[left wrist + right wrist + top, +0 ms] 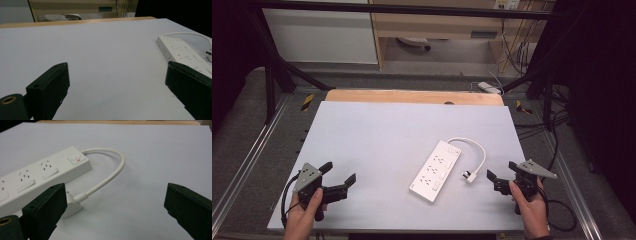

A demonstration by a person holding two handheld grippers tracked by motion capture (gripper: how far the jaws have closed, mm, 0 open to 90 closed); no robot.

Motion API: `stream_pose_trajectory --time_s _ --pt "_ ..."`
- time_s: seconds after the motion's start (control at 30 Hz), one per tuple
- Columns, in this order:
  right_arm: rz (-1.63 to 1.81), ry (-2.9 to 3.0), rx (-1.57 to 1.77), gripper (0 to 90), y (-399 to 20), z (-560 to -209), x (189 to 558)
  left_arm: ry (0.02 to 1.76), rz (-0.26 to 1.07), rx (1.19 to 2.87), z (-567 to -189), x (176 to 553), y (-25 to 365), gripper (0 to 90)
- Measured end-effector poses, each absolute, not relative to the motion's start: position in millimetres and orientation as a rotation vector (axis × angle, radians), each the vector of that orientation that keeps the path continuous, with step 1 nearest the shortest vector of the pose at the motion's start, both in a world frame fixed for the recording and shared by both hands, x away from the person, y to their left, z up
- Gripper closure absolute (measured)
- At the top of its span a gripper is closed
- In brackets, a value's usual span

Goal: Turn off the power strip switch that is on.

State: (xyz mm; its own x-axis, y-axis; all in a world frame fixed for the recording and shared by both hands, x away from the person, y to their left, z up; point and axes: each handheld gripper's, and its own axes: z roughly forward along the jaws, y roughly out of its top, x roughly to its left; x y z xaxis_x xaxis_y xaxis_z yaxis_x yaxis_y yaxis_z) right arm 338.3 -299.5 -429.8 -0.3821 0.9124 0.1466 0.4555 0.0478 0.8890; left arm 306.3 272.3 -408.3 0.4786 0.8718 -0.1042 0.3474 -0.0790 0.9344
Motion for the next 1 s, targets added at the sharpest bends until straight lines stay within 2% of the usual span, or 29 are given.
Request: stream_pose_trajectory --time_s 1.0 --pt "1.330 1.775 1.356 3.9 -301.1 -416.3 334.5 1.078 0.613 1.657 -409.1 307.8 274.7 5.5"
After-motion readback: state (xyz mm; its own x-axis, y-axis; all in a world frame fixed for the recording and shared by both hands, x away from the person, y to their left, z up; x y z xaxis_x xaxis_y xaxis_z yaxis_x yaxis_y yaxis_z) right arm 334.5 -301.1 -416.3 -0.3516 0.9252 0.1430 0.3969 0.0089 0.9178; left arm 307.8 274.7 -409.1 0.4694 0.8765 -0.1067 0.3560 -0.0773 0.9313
